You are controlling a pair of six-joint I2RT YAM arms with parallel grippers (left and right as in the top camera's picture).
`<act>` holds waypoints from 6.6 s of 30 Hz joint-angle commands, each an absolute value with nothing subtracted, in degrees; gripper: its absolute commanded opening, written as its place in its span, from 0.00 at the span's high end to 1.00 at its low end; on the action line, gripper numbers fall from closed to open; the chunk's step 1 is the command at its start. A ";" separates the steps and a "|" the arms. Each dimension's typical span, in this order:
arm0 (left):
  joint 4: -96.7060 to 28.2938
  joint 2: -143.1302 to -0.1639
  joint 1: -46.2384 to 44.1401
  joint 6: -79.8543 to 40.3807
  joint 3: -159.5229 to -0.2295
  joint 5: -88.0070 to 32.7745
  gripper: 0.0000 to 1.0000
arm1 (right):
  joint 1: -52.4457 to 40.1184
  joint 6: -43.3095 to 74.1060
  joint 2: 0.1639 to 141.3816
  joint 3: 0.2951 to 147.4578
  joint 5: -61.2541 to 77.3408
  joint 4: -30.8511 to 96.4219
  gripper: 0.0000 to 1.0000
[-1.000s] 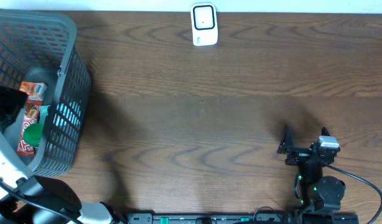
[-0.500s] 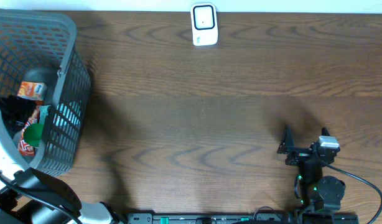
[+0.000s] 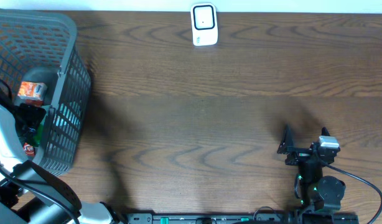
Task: Scan the item barcode
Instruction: 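Reach the left gripper into the basket toward the green-lidded jar, then grasp the green-lidded jar with the left gripper and lift it out, then place the jar on the table center and open the left gripper, then reach the left gripper into the basket and grasp the mint-green wipes pack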
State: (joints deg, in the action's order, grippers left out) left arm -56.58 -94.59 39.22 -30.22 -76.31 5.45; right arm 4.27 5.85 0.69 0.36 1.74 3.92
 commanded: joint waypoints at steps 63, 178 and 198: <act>-68.16 -94.63 -15.51 -32.08 -106.43 -7.90 0.39 | 4.03 6.37 0.38 0.32 2.00 4.14 0.01; -56.60 -119.50 33.69 -44.84 -83.85 -4.93 0.38 | 4.03 6.37 0.38 0.32 2.02 4.14 0.01; -64.49 -79.99 33.87 -43.83 -96.36 -8.51 0.42 | 4.03 6.37 0.38 0.32 2.02 4.14 0.01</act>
State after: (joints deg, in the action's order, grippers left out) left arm -65.34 -86.78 37.71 -43.66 -95.02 -6.31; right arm 4.27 5.85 0.69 0.36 1.72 3.92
